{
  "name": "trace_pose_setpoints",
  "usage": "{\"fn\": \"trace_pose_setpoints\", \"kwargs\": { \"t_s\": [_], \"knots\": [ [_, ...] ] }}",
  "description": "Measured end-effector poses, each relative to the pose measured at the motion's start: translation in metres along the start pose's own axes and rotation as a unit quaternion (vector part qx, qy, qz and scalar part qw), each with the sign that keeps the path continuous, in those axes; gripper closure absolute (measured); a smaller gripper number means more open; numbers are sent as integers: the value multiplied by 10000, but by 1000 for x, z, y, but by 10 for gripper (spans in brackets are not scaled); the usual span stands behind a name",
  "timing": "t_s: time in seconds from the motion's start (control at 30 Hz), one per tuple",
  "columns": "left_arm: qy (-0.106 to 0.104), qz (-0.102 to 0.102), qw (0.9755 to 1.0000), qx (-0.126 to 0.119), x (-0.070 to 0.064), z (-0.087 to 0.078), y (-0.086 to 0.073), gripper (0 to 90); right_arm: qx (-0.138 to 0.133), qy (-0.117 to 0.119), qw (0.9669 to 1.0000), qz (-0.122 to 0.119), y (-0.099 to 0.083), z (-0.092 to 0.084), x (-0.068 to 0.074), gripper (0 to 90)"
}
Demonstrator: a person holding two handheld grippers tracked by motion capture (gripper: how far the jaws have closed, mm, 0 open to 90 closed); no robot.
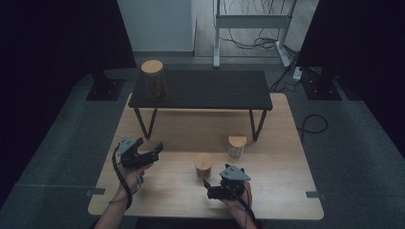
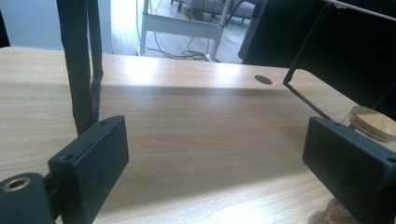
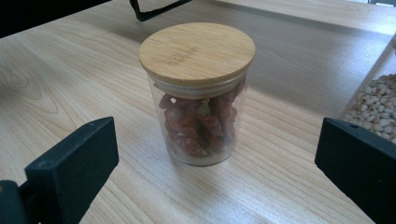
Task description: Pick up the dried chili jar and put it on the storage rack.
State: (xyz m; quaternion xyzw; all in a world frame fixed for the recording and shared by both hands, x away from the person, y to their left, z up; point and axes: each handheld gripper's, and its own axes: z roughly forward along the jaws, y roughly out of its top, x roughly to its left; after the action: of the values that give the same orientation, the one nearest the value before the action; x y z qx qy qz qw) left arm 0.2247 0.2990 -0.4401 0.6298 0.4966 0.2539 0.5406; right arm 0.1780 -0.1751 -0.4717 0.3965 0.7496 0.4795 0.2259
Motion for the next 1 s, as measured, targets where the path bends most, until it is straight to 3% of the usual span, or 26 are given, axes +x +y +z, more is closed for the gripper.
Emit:
{"fn": "trace_pose_setpoints", "kwargs": {
  "t_s": [0.3,1.0],
  "knots": [
    [8,62,10000,20,-3,-1,0,67,0,-12,10000,-72,5,9,1,0],
    [30,-112,9999,110,0,2,-2,67,184,-124,9997,-70,21,27,2,0]
  ]
}}
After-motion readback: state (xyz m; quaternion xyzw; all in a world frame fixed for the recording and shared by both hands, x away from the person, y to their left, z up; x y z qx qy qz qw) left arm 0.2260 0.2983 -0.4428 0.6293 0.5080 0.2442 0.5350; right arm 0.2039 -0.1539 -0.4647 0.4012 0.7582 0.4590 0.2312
